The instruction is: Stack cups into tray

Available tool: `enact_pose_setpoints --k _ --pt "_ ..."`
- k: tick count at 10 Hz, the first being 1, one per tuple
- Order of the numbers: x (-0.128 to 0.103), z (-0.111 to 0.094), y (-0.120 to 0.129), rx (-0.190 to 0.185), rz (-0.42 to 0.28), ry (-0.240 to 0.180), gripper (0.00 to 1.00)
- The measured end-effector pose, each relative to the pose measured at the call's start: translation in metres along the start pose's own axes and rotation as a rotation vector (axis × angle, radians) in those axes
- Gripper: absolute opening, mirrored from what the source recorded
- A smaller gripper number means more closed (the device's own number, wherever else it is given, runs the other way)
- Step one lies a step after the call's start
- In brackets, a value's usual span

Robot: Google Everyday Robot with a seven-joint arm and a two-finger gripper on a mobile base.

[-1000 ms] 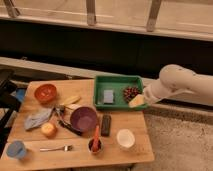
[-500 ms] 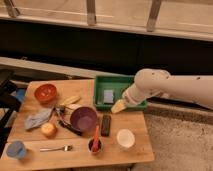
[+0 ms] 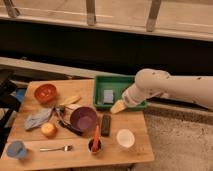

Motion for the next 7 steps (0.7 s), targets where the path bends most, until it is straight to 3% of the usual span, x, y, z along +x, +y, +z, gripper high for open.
enact_pose_setpoints --k 4,7 --pt "-0.041 0.031 0.07 -0.114 -0.18 -0.013 0.66" --pt "-0.06 0.042 0.124 -0.201 -0.324 -0.031 0.66"
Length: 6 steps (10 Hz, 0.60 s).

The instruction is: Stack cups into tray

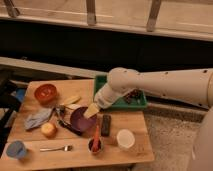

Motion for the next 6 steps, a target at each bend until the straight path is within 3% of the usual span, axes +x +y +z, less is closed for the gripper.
enact_pose_setpoints --k 2,3,6 --pt "-0.021 0.011 0.04 -0.086 -0.138 -0.02 0.66" --pt "-0.026 0.013 0.051 -0.113 -0.179 -0.026 0.66" --pt "-0.027 0.013 0.054 -0.122 -0.193 -0.03 0.66"
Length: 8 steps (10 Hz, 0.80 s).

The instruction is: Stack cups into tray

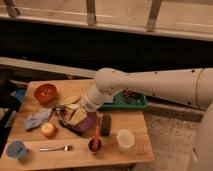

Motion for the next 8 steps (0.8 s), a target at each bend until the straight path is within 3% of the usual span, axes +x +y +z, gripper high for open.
enact_pose_setpoints --k 2,4,6,8 --pt "-0.008 0.008 0.001 0.008 -0.031 0.037 0.66" --pt "-0.031 0.023 0.0 0.024 -0.053 0.097 0.66" --pt "-0.065 0.045 0.001 0.037 -0.07 0.176 0.66" --pt "-0.091 0.063 0.006 0.063 -0.085 0.298 0.66"
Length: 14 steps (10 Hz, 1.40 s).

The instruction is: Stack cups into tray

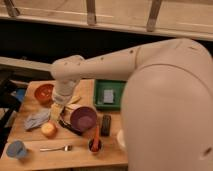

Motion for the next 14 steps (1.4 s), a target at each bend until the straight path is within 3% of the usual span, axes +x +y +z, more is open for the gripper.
enact_pose_setpoints --k 2,5,7,10,14 --pt "-0.015 0.003 0.003 0.023 -0.011 0.061 0.66" --pt "-0.016 0.003 0.003 0.027 -0.013 0.06 0.66" --pt "-0.031 0.008 0.012 0.022 -0.052 0.02 0.66" --pt "-0.077 0.022 0.047 0.016 -0.126 -0.056 0.66" --pt "-0.116 0.035 0.076 -0.007 -0.225 -0.094 0.66"
